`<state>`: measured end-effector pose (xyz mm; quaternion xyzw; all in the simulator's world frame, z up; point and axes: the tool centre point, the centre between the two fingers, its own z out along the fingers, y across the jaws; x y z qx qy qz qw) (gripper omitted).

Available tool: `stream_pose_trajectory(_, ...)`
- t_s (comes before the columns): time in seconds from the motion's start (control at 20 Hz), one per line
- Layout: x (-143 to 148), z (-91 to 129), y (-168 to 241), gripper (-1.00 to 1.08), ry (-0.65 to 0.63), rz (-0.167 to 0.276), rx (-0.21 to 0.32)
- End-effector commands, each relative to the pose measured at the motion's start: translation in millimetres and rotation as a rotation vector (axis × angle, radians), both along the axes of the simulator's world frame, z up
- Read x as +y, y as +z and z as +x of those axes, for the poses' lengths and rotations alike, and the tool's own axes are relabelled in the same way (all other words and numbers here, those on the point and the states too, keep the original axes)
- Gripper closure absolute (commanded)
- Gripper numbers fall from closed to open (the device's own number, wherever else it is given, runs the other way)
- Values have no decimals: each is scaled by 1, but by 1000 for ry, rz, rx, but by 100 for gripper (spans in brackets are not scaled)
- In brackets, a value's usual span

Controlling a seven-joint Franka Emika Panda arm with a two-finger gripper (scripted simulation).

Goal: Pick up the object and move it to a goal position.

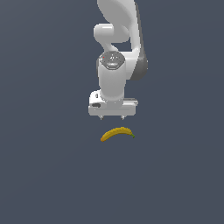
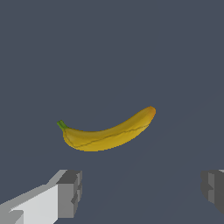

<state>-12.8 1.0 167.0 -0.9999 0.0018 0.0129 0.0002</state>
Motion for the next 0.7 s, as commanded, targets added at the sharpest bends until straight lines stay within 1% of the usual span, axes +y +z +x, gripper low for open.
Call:
stream_pose_trajectory(0.0, 0, 0, 0, -92, 0, 0, 0)
stream_pose_trajectory(0.15, -4, 0, -1, -92, -7, -5, 0)
stream_pose_trajectory(0.45, -23, -2, -4, -92, -34, -30, -1)
stream_pose_trajectory(0.65, -25, -2, -4, -92, -31, -32, -1)
